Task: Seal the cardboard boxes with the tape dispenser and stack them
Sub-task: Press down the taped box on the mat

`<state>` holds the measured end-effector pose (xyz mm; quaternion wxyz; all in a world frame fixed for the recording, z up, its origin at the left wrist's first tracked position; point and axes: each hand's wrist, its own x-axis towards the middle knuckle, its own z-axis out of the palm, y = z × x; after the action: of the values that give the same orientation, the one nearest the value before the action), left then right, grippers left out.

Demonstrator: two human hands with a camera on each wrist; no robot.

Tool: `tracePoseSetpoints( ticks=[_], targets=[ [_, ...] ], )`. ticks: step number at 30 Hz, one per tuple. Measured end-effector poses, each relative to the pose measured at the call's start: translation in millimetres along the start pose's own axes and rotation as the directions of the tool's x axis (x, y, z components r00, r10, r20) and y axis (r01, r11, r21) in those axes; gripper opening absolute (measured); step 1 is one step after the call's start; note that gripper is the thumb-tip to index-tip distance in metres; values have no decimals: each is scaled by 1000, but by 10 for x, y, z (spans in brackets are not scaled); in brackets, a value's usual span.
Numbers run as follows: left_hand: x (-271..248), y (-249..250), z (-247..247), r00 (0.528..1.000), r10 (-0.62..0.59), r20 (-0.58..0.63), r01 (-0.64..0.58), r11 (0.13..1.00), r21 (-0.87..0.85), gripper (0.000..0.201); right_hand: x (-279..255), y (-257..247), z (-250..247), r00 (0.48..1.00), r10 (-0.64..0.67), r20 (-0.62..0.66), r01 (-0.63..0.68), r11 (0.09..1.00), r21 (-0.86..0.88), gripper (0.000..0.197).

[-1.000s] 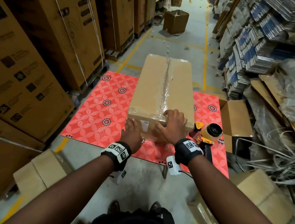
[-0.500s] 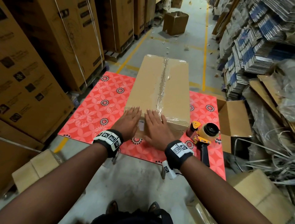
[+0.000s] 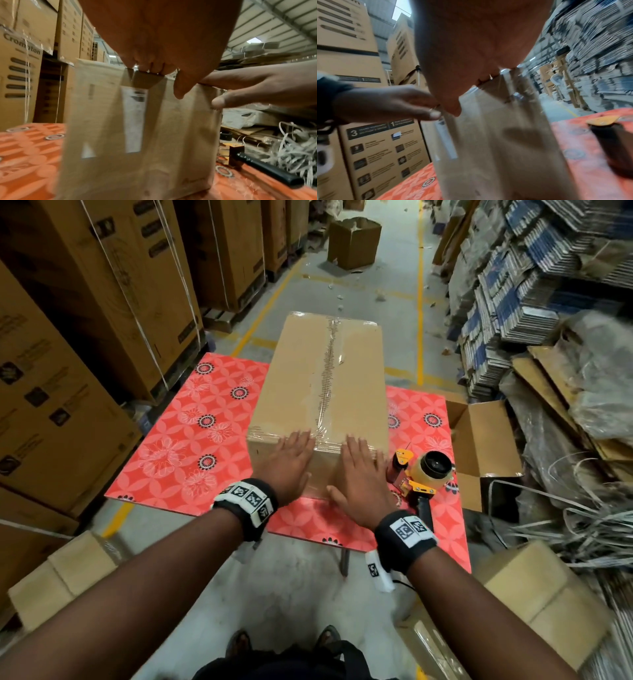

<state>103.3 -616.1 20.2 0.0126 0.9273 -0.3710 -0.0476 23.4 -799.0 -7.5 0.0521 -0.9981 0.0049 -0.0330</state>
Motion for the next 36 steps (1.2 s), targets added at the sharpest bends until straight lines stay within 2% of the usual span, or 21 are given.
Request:
tracePoseSetpoints(
  ticks=[2,5,10,11,14,16,19,22,26,29,33,36],
  targets=[
    [28,19,-6,1000,3,-17,-2,1000,19,66,1,-6,10,1000,3,-3,-3,1000,-24,88],
    [-25,-148,-11,1000,-5,-23,6,1000,12,61,-106,238,8,998,54,-26,-55,997,-49,83],
    [-147,-426,-49,976,-218,-25,220,969,111,66,-204,713,-80,963,269,-18,-269,960,-82,71],
    [-116,-367,-49,977,-212,-27,214,971,104,68,-201,681,-105,968,252,-16,-252,964,-81,74],
    [69,-54,-19,997,-78,-10,78,997,17,72,-102,341,-120,996,85,17,-85,996,-4,83],
    [122,69,22,999,-33,17,33,999,-2,74,-38,130,-78,998,39,47,-40,999,6,86],
    [22,-97,75,999,-46,-25,46,999,-16,70,-55,134,-54,997,77,30,-77,997,-6,84],
    [-117,-427,71,991,-111,-72,107,993,-55,66,-136,307,-77,989,146,0,-146,989,-12,81],
    [-91,-707,-8,985,-172,-30,168,981,-100,74,-40,315,-174,961,276,-15,-273,957,94,81],
    [-9,-768,-16,994,-110,16,111,987,-117,75,67,155,-175,969,248,22,-248,960,127,80],
    [-19,-674,-5,992,-126,13,127,987,-94,71,148,-48,-120,968,244,56,-246,969,16,81],
    [-26,-391,16,1000,-7,-9,7,1000,-20,72,170,-302,-96,997,63,48,-62,998,-17,83]
  ],
)
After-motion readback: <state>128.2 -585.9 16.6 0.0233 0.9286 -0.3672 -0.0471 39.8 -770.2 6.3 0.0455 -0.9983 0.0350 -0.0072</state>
